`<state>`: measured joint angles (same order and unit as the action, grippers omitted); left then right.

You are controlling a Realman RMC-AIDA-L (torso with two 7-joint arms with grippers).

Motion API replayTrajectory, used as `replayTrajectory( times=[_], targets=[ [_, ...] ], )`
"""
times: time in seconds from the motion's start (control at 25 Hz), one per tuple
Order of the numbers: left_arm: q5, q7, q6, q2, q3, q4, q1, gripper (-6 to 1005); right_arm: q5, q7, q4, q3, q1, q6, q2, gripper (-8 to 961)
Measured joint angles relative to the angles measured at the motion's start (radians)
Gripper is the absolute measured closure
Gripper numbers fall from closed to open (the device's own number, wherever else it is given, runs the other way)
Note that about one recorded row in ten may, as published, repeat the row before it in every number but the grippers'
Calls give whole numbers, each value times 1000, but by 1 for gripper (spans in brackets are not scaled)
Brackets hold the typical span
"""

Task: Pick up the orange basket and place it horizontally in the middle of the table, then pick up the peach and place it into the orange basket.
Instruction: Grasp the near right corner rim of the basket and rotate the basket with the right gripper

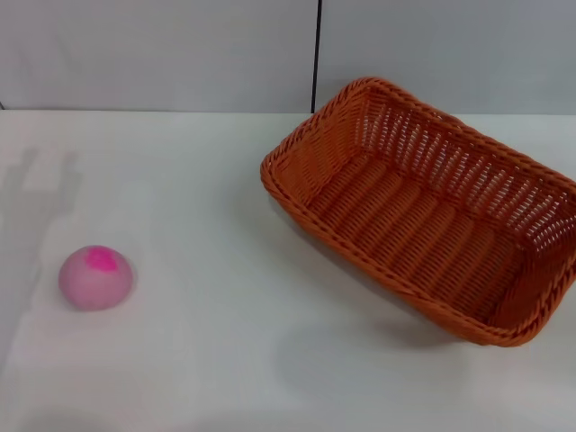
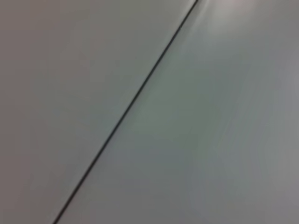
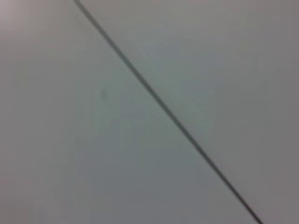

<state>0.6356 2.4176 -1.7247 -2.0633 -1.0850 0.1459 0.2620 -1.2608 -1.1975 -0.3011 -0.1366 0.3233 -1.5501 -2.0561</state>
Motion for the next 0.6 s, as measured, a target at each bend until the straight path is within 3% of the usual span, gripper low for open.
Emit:
replayTrajectory(
  times=[0.2, 0.4, 0.6],
  targets=[
    [-8, 24, -8, 3, 14, -4, 5, 285, 1, 5, -27, -18, 1, 6, -5, 412],
    [-8, 24, -10, 1, 12, -4, -3, 206, 8, 9, -35, -12, -8, -11, -6, 335],
    [-8, 23, -13, 1, 12, -6, -7, 158, -27, 7, -94, -45, -15, -30, -2, 335]
  ],
)
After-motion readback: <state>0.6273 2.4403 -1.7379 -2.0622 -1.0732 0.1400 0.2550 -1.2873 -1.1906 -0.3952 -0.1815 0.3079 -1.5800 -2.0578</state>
